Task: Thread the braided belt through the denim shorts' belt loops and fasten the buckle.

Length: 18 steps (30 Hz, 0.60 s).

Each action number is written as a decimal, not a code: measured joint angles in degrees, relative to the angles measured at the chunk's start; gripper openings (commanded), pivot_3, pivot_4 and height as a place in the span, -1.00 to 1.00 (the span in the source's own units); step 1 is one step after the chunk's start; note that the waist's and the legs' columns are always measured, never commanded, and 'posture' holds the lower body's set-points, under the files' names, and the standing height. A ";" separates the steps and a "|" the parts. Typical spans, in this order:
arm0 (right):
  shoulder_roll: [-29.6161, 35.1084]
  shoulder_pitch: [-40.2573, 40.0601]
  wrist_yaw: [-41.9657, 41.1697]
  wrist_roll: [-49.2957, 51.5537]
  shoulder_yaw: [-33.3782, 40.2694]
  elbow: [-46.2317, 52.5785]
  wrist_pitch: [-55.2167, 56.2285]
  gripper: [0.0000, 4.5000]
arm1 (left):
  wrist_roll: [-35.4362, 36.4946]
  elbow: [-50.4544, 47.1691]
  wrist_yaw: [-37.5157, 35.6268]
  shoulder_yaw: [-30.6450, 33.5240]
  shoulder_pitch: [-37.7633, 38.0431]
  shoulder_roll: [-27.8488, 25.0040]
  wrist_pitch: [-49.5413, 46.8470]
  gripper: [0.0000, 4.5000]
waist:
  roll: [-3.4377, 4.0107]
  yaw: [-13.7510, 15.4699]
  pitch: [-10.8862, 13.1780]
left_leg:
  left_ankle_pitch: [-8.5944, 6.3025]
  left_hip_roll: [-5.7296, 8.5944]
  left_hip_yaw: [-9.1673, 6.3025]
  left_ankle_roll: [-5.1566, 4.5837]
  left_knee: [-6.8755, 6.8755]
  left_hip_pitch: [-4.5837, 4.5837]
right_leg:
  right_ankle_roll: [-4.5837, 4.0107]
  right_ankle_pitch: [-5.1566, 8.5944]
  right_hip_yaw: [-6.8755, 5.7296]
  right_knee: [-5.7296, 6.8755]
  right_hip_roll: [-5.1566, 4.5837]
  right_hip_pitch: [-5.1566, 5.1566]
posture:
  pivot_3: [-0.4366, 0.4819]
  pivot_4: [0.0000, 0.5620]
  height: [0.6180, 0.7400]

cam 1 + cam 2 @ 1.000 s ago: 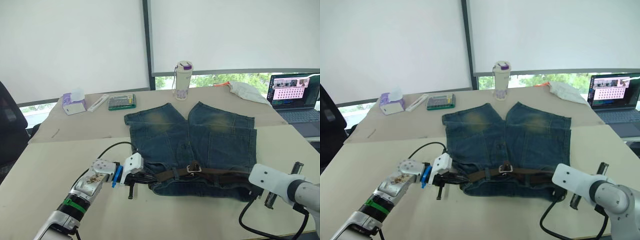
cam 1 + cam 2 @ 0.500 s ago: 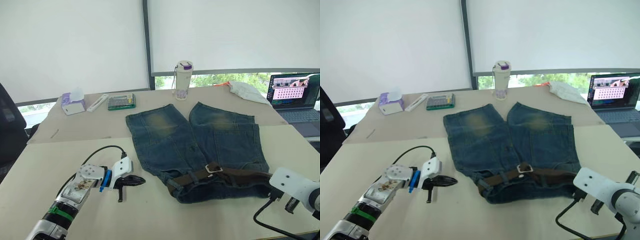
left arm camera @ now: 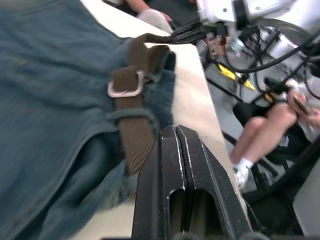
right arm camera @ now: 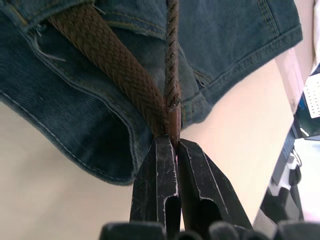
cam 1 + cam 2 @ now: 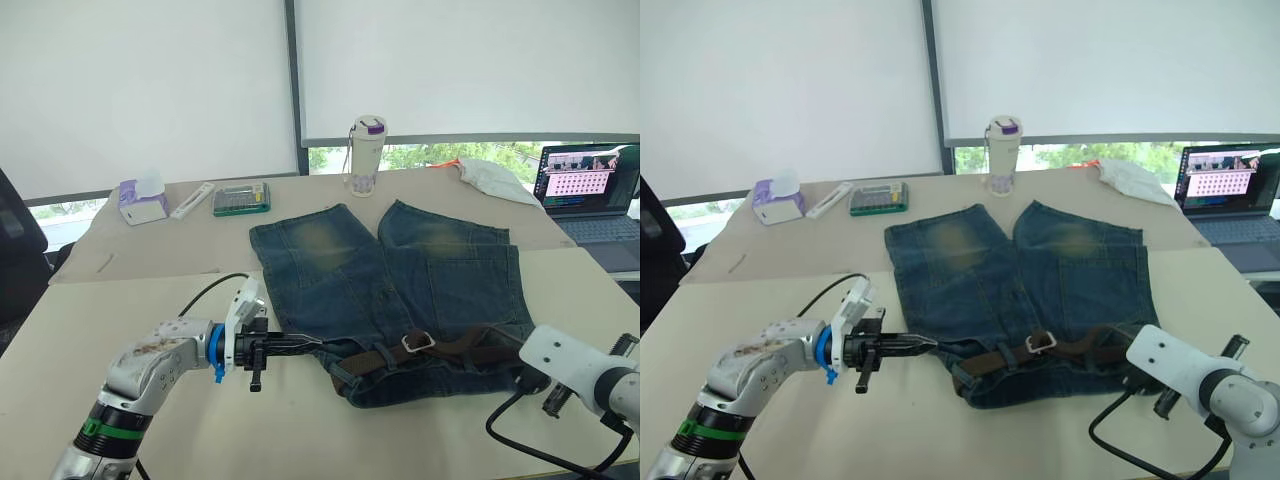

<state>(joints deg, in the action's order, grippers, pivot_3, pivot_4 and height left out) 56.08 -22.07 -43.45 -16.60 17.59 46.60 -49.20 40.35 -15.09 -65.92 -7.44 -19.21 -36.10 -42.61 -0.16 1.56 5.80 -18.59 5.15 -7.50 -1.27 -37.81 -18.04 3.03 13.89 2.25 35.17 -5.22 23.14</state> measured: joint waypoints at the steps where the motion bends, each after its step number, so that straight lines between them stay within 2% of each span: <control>1: -0.03 0.30 -0.04 0.02 -0.35 0.00 0.00 -1.00 | -1.93 -0.20 -1.06 -1.72 0.02 -0.82 1.54 -0.44 | 0.04 -0.17 0.02 | 0.00 -0.01 0.00 0.01 0.02 0.00 | -0.01 0.00 0.00 0.00 0.00 0.01 | -0.05 -0.47 1.00; 3: -0.14 0.51 -0.15 0.05 -0.67 -0.01 0.00 -1.00 | -8.22 0.20 -3.87 -5.49 0.05 -2.75 9.45 -0.17 | 0.06 -0.40 0.03 | 0.02 -0.01 0.00 0.05 0.04 -0.01 | -0.04 -0.01 0.01 -0.05 0.02 0.03 | -0.05 -0.47 1.00; 6: -0.58 0.75 -0.23 0.08 -0.92 0.00 -0.01 -1.00 | -16.98 4.87 -7.48 -7.93 -0.02 -3.48 24.13 0.26 | 0.08 -0.42 0.02 | 0.03 -0.02 0.00 0.07 0.05 -0.05 | -0.10 -0.04 0.00 -0.12 -0.02 0.03 | -0.05 -0.47 1.00; 8: -0.73 1.06 -0.22 0.19 -1.28 -0.02 -0.01 -1.00 | -21.36 10.04 -8.67 -9.46 -1.30 -2.91 31.50 0.26 | 0.08 -0.30 0.02 | 0.02 0.00 0.00 0.05 0.04 -0.07 | -0.11 -0.05 -0.01 -0.14 -0.05 0.02 | -0.05 -0.47 1.00; 11: -1.10 1.69 -0.23 0.62 -1.74 -0.09 -0.01 -1.00 | -28.37 20.99 -7.75 -12.24 -6.24 1.40 40.35 0.26 | 0.06 0.56 0.03 | 0.00 0.08 0.00 0.00 -0.03 -0.14 | -0.08 -0.08 -0.08 -0.16 -0.05 0.01 | -0.05 -0.47 1.00; 16: -1.24 2.27 -0.21 1.07 -2.67 -0.11 -0.01 -1.00 | -36.58 32.75 -6.78 -16.59 -11.56 6.98 51.97 0.26 | 0.02 0.61 0.05 | 0.00 0.07 0.01 -0.01 -0.04 -0.17 | -0.07 -0.09 -0.06 -0.14 -0.02 0.07 | -0.05 -0.47 1.00; 18: -1.25 2.41 -0.20 1.08 -2.93 -0.09 -0.02 -1.00 | -38.07 35.01 -6.67 -17.04 -12.55 8.31 54.33 0.01 | 0.01 0.60 0.05 | 0.00 0.03 0.01 0.00 -0.04 -0.16 | -0.06 -0.09 -0.06 -0.13 0.01 0.07 | -0.05 -0.47 1.00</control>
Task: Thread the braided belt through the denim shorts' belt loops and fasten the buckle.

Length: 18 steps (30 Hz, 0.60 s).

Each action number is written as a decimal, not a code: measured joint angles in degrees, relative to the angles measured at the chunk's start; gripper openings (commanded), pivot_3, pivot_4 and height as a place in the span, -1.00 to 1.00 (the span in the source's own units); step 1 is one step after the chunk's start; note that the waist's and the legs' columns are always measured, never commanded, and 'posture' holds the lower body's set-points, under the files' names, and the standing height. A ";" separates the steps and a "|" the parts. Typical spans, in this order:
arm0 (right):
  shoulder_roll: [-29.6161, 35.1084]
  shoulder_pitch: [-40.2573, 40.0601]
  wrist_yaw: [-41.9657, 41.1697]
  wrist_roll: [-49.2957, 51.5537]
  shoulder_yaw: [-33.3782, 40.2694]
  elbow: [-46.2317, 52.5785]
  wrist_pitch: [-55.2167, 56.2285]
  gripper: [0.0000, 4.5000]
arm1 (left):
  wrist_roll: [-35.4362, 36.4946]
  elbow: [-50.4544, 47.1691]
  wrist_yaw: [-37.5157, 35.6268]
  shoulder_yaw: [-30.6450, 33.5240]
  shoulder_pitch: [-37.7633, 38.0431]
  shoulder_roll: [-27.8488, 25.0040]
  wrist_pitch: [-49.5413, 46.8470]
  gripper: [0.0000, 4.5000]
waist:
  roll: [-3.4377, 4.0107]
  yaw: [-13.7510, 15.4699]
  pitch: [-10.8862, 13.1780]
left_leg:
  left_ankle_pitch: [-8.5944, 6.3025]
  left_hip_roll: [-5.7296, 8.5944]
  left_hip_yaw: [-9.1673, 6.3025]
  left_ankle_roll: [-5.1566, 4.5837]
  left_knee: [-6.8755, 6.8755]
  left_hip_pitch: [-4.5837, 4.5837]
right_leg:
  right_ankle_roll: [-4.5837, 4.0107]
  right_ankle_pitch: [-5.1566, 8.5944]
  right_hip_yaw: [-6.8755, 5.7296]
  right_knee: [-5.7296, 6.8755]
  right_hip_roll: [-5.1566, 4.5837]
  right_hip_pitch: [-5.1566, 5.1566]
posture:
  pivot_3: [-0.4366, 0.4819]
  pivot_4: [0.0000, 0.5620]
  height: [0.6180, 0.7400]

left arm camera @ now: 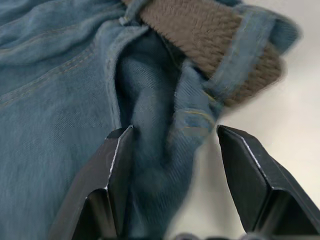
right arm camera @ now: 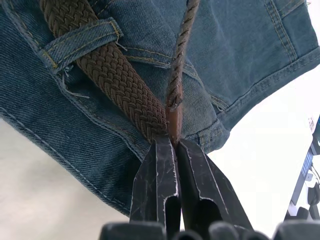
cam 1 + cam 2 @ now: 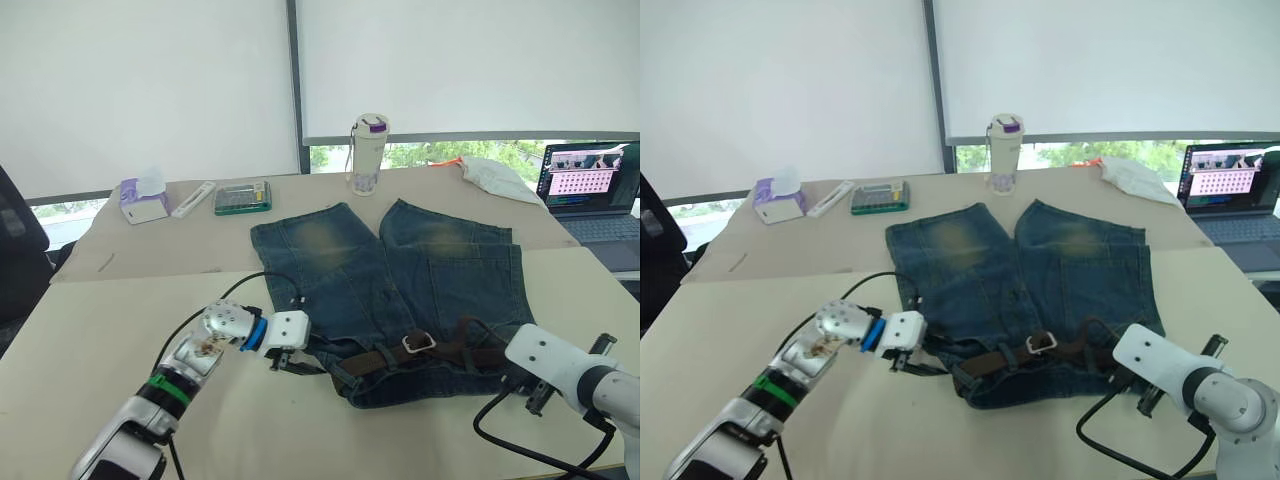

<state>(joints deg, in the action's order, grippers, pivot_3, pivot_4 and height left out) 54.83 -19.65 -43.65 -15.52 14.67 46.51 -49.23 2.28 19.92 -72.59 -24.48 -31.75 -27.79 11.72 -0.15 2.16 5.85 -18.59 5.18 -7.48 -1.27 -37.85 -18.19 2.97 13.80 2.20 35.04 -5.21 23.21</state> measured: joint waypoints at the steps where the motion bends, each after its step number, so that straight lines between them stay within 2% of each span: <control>1: -0.10 0.14 0.04 0.01 -0.21 0.01 -0.04 -1.00 | -0.41 1.15 -0.46 -0.55 -0.46 0.20 1.55 -0.11 | 0.00 -0.07 0.00 | 0.00 -0.01 0.00 0.00 0.00 0.00 | 0.00 0.00 0.00 0.00 0.01 0.00 | -0.05 -0.47 1.00; 5: -0.62 0.81 0.11 0.23 -0.77 0.17 -0.71 -1.00 | -1.62 4.69 -2.39 -1.18 -1.54 0.22 7.07 -0.73 | 0.00 -0.12 0.00 | 0.01 -0.02 0.00 0.01 0.00 0.02 | 0.00 0.00 0.00 0.02 0.03 0.00 | -0.05 -0.47 1.00; 7: -0.99 1.61 0.11 0.72 -1.23 0.36 -0.95 -1.00 | -1.83 7.15 -2.77 -1.08 -2.71 0.07 9.71 -0.98 | 0.00 -0.11 0.00 | 0.01 -0.02 0.00 0.01 0.00 0.04 | 0.00 0.00 -0.01 0.03 0.04 -0.01 | -0.05 -0.47 1.00; 13: -2.30 3.17 0.14 2.29 -2.65 2.20 -2.45 -1.00 | -2.53 18.27 -5.10 1.52 -8.30 -6.35 17.63 -0.98 | 0.00 -1.37 -0.01 | 0.03 -0.07 -0.02 0.05 0.02 0.06 | 0.01 0.01 -0.04 0.06 0.13 0.02 | -0.05 -0.47 1.00; 18: -1.57 -2.80 0.16 2.01 -1.86 1.89 -2.25 -1.00 | -2.71 20.68 -5.64 2.61 -8.42 -7.43 20.24 -0.98 | -0.01 -1.18 -0.01 | 0.00 0.03 -0.02 -0.01 -0.03 0.02 | 0.03 0.01 -0.08 0.05 0.04 0.01 | -0.05 -0.47 1.00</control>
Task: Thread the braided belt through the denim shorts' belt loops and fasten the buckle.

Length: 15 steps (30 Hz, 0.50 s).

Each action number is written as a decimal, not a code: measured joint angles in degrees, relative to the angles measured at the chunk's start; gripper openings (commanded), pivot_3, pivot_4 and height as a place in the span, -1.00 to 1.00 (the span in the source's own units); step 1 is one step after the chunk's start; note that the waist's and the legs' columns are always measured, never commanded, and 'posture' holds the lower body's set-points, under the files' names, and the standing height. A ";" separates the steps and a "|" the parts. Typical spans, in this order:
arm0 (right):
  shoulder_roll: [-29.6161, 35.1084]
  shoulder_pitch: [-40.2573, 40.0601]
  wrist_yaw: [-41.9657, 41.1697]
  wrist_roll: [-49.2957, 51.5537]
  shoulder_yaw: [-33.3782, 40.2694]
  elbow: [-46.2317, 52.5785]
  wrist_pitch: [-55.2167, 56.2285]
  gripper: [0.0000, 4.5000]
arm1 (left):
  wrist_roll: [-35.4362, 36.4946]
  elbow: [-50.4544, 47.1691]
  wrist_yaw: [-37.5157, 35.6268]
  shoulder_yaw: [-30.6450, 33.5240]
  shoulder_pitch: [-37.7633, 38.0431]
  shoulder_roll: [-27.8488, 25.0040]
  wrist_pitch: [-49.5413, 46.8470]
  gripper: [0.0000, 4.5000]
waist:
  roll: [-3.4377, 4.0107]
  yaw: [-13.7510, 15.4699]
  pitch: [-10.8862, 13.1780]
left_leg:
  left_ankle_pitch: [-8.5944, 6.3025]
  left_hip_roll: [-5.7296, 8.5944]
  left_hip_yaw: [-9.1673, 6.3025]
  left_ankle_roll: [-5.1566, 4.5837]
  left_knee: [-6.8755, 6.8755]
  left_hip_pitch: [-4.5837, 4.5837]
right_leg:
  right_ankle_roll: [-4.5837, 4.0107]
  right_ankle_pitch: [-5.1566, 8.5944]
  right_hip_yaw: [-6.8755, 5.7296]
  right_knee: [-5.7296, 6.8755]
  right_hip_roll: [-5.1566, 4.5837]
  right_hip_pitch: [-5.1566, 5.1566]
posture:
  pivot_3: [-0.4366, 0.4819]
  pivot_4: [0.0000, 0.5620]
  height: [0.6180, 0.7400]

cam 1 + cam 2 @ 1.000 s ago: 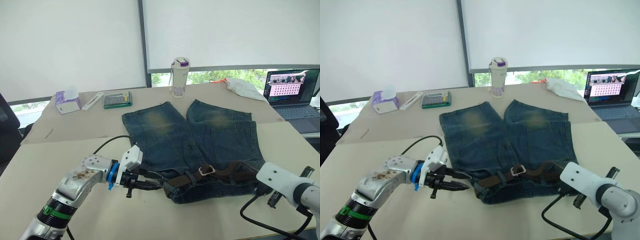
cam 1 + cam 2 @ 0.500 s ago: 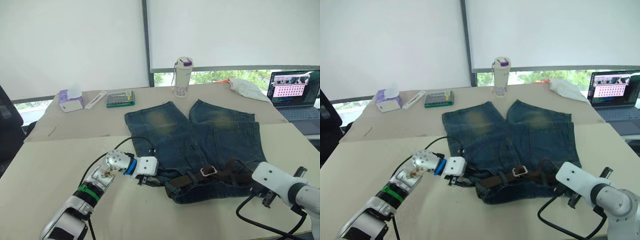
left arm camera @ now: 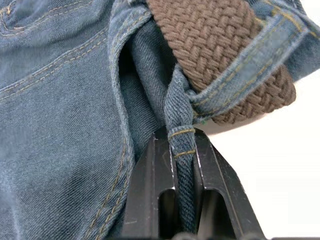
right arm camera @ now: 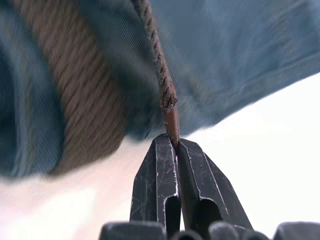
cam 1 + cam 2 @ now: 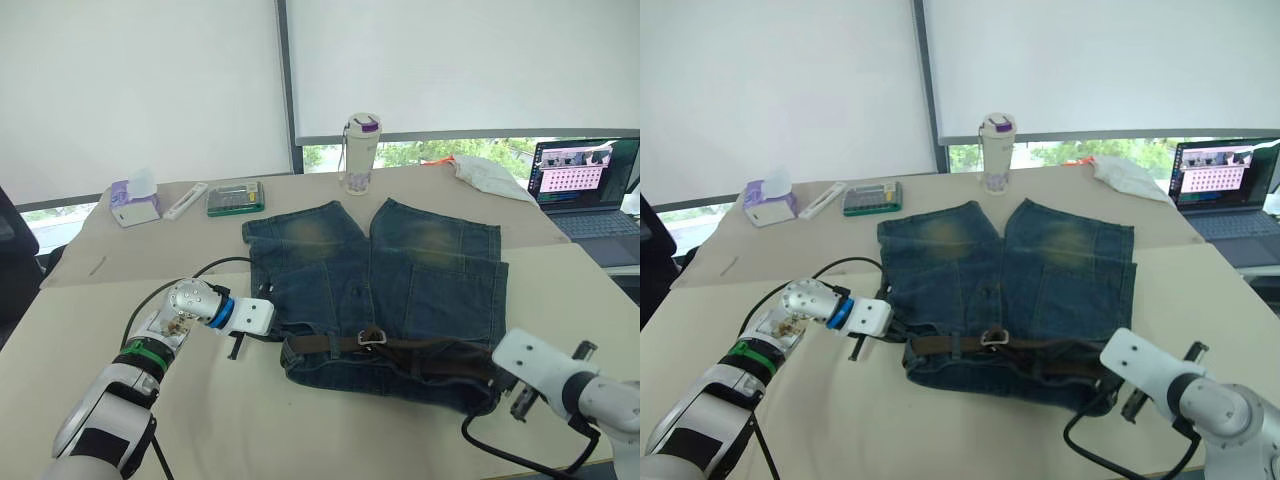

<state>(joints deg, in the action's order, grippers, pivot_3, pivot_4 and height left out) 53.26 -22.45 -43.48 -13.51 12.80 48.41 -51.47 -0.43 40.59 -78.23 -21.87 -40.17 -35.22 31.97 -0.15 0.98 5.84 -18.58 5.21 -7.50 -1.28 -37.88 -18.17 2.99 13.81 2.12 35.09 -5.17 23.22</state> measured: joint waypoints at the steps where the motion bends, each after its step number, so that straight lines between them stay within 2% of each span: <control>1: 0.32 -1.26 0.02 -0.24 0.60 -0.18 0.11 -1.00 | -0.01 -0.01 0.05 0.06 0.02 0.01 0.11 -0.98 | -0.02 -0.02 0.00 | 0.00 0.00 0.00 0.00 0.00 0.00 | 0.00 0.00 0.01 0.00 0.00 -0.01 | -0.05 -0.47 1.00; 5: 0.60 -4.23 -0.35 -0.80 3.95 -0.46 0.84 -1.00 | -0.34 -1.13 0.52 0.68 0.85 0.00 -0.83 -0.98 | 0.01 -0.22 -0.01 | 0.00 -0.04 0.00 0.01 0.00 0.04 | 0.00 0.00 0.01 0.04 0.05 -0.01 | -0.05 -0.47 1.00; 12: 1.35 -5.98 -0.93 -0.92 4.87 0.14 0.94 -1.00 | -0.35 -4.32 1.42 1.42 2.70 -0.15 -3.75 -0.98 | 0.01 -0.09 -0.01 | 0.00 -0.03 0.00 0.00 0.00 0.03 | 0.01 0.01 0.01 0.03 0.03 -0.02 | -0.05 -0.47 1.00; 15: -2.64 -2.45 -0.97 1.61 5.93 0.47 0.09 -1.00 | 1.31 -6.52 1.88 3.15 4.22 -0.02 -8.28 -0.98 | -0.01 -0.25 0.00 | 0.00 -0.06 0.00 0.01 0.00 0.03 | 0.01 0.00 0.01 0.04 0.05 -0.02 | -0.05 -0.47 1.00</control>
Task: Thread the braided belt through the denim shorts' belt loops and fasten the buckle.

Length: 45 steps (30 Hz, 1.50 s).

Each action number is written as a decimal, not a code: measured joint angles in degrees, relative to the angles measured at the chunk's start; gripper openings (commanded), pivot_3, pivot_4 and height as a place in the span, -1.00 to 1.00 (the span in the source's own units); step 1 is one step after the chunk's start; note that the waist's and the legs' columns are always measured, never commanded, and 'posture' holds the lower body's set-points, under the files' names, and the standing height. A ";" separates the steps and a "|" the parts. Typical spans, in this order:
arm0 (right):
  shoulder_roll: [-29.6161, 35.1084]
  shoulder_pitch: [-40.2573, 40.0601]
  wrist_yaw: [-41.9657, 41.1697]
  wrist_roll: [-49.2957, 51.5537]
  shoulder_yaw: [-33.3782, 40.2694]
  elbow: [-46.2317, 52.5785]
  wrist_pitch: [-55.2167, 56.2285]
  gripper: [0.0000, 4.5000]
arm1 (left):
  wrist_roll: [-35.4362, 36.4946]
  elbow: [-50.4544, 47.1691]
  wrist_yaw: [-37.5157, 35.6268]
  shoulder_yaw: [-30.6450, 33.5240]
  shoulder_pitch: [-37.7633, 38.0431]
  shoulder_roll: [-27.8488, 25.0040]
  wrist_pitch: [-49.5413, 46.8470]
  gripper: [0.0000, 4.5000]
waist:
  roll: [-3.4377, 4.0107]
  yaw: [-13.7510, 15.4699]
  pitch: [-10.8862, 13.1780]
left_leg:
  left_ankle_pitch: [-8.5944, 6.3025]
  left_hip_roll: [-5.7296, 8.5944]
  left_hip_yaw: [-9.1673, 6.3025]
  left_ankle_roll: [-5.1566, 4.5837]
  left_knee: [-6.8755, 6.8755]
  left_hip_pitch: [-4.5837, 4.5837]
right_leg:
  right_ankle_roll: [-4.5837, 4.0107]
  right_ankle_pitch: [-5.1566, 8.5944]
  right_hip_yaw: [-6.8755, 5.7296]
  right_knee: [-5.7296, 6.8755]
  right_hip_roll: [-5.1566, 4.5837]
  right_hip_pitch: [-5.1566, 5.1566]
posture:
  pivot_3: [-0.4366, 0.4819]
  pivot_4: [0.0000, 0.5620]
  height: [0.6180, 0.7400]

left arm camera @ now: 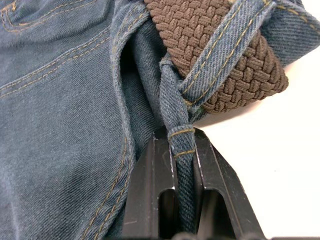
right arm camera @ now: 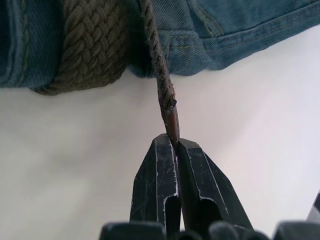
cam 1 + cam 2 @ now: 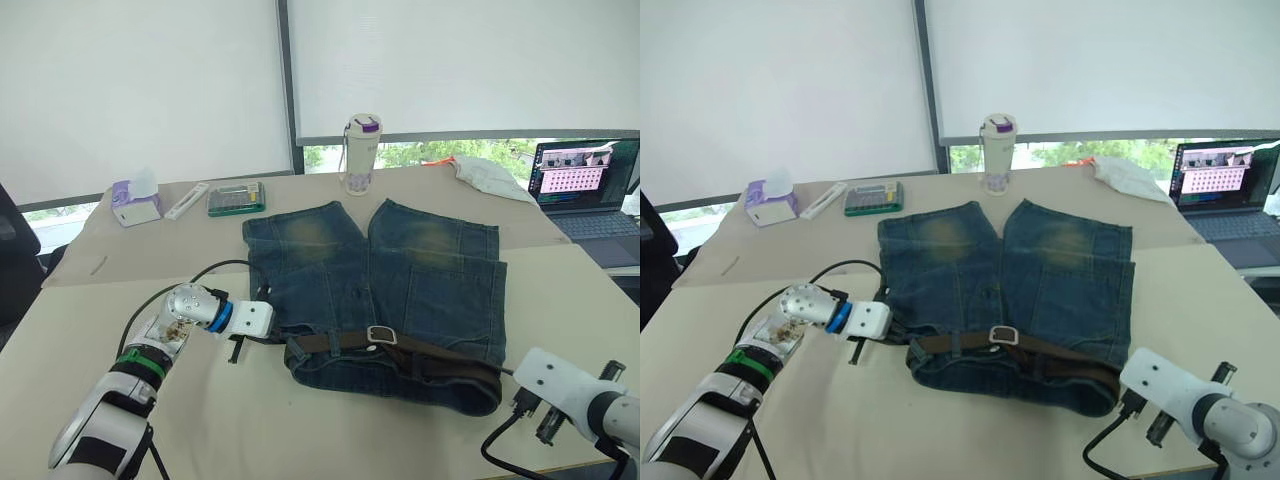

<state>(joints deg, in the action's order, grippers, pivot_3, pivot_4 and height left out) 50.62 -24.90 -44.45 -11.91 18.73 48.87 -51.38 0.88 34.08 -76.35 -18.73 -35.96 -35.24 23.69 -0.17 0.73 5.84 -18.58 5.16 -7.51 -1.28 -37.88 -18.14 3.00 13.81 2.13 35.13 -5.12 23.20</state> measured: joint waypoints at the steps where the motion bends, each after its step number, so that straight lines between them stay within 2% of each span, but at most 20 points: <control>1: -1.76 1.54 -0.19 1.61 0.37 0.27 -0.59 -0.84 | 1.21 -0.92 0.07 0.70 0.66 0.20 -2.05 -0.81 | 0.01 -0.03 0.00 | 0.00 -0.01 -0.01 0.00 0.00 0.02 | 0.00 0.00 0.02 0.02 0.00 0.01 | -0.05 -0.47 1.00; 4: -7.74 4.16 -1.36 7.33 1.44 2.57 -1.79 -0.38 | 7.31 -7.59 0.11 4.27 3.32 1.06 -12.12 -0.34 | 0.08 0.04 -0.04 | -0.01 -0.02 -0.10 -0.01 0.01 -0.04 | 0.00 0.00 -0.02 0.07 -0.01 0.05 | -0.05 -0.47 1.00; 8: -16.98 3.71 -2.73 15.85 7.20 6.26 -2.00 0.25 | 19.90 -23.02 3.71 11.38 8.65 0.67 -34.42 0.28 | 0.20 0.06 -0.11 | -0.03 -0.01 -0.13 -0.05 0.01 -0.01 | 0.00 0.00 0.06 0.11 -0.05 0.05 | -0.05 -0.47 1.00; 10: -22.77 5.61 -1.85 20.33 10.40 7.66 -3.39 0.56 | 27.03 -28.93 10.09 15.57 9.77 2.31 -46.46 0.59 | 0.20 0.02 -0.11 | -0.18 0.00 -0.14 -0.32 0.02 0.06 | 0.00 0.00 0.09 0.18 -0.07 0.03 | -0.05 -0.47 1.00; 11: -25.33 7.13 -0.71 21.92 11.59 8.08 -3.54 0.70 | 30.14 -30.86 14.94 18.67 9.76 4.56 -51.04 0.73 | 0.17 0.08 -0.09 | -0.19 0.00 -0.15 -0.33 0.03 0.06 | 0.00 0.00 0.10 0.15 -0.08 0.01 | -0.05 -0.47 1.00; 12: -28.80 10.35 1.88 23.22 12.24 8.22 -3.48 0.85 | 33.70 -33.89 22.73 22.74 9.64 8.66 -56.17 0.88 | 0.14 0.13 -0.07 | -0.18 0.01 -0.15 -0.30 0.02 0.10 | -0.01 0.00 0.10 0.16 -0.09 -0.01 | -0.05 -0.47 1.00; 13: -30.99 12.97 4.44 23.41 11.89 8.09 -3.11 0.86 | 35.16 -36.09 28.90 25.10 9.52 11.87 -58.53 0.99 | 0.12 0.14 -0.08 | -0.11 0.03 -0.15 -0.16 0.03 0.18 | -0.01 -0.01 0.12 0.16 -0.10 -0.06 | -0.05 -0.47 1.00; 17: -34.71 20.99 14.65 21.53 5.05 4.76 1.95 0.86 | 34.08 -41.34 50.42 27.81 9.37 23.31 -61.81 0.99 | 0.15 0.14 -0.11 | 0.10 0.03 -0.11 0.22 0.11 0.25 | -0.01 -0.01 0.21 0.24 -0.05 0.03 | -0.05 -0.47 1.00; 19: -34.89 21.50 16.77 20.16 1.91 2.32 5.86 0.86 | 32.21 -41.69 55.71 27.93 9.37 24.84 -61.62 0.99 | 0.13 0.00 -0.11 | 0.11 0.02 -0.10 0.27 0.14 0.19 | -0.02 -0.01 0.23 0.31 -0.03 0.18 | -0.05 -0.47 1.00; 21: -33.26 21.57 17.59 18.48 -1.98 -0.61 10.03 0.86 | 29.00 -42.29 57.80 26.77 9.89 24.50 -59.85 0.99 | 0.15 -0.04 -0.11 | 0.11 0.03 -0.02 0.28 0.14 0.19 | -0.03 -0.01 0.31 0.38 -0.03 0.25 | -0.05 -0.47 1.00; 23: -30.99 21.97 16.86 17.73 -5.12 -3.55 12.80 0.86 | 26.17 -43.01 56.26 24.06 11.02 22.58 -57.40 0.99 | 0.15 -0.06 -0.12 | 0.12 0.04 0.03 0.29 0.14 0.21 | -0.03 -0.01 0.32 0.38 0.00 0.24 | -0.05 -0.47 1.00; 25: -27.16 21.70 13.01 19.95 -6.43 -5.96 13.81 0.86 | 25.83 -46.13 48.36 19.36 14.34 16.99 -55.54 0.99 | 0.22 -0.22 -0.12 | 0.12 0.02 0.06 0.29 0.23 0.24 | -0.05 0.00 0.32 0.35 0.02 0.23 | -0.05 -0.47 1.00; 27: -24.69 20.41 9.57 23.45 -5.65 -6.32 13.81 0.86 | 26.41 -48.56 41.45 17.52 17.71 12.52 -54.45 0.99 | 0.26 -0.15 -0.10 | 0.12 0.00 0.03 0.29 0.28 0.22 | -0.09 0.02 0.29 0.28 0.03 0.25 | -0.05 -0.47 1.00; 29: -21.19 16.90 5.97 26.07 -3.73 -6.15 14.12 0.86 | 26.18 -49.97 35.98 17.14 21.36 7.95 -52.36 0.99 | 0.26 -0.02 -0.09 | 0.12 -0.01 0.01 0.27 0.36 0.22 | -0.10 0.03 0.26 0.18 0.02 0.22 | -0.05 -0.47 1.00; 33: -17.33 4.05 -1.46 33.00 5.74 -3.24 14.49 0.86 | 26.47 -54.39 27.31 18.69 32.32 -1.18 -50.32 0.99 | 0.28 -0.01 -0.05 | 0.01 -0.04 0.02 0.09 0.75 0.37 | -0.10 0.03 0.28 -0.05 -0.08 0.06 | -0.05 -0.47 1.00; 37: -17.06 -7.44 -6.52 37.52 15.37 -0.68 16.28 0.86 | 28.08 -56.32 22.16 23.16 42.32 -6.02 -49.01 0.99 | 0.20 0.03 0.10 | -0.20 -0.08 0.03 -0.27 0.89 0.59 | -0.10 0.05 0.27 -0.11 -0.11 -0.16 | -0.05 -0.47 1.00; 39: -17.44 -11.95 -8.43 39.08 19.36 -0.68 17.95 0.86 | 28.48 -56.41 21.07 25.91 46.29 -6.60 -47.80 0.99 | 0.13 0.10 0.21 | -0.22 -0.07 0.05 -0.30 0.89 0.56 | -0.10 0.06 0.27 -0.13 -0.15 -0.16 | -0.05 -0.47 1.00; 45: -18.31 -17.98 -11.73 40.89 25.91 -2.44 23.17 0.86 | 28.69 -56.93 20.29 30.06 54.45 -6.60 -47.28 0.99 | 0.12 0.20 0.37 | -0.24 -0.08 0.07 -0.32 0.89 0.54 | -0.09 0.08 0.26 -0.15 -0.19 -0.16 | -0.05 -0.47 1.00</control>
<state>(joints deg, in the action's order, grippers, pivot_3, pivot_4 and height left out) 32.31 -42.88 -56.18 28.99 44.64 46.44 -28.21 29.57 -22.85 -56.06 11.34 18.49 -41.85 -23.60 -0.05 0.93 6.21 -18.82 5.08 -7.43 -1.60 -36.99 -17.60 2.91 13.89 2.39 34.98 -5.31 23.04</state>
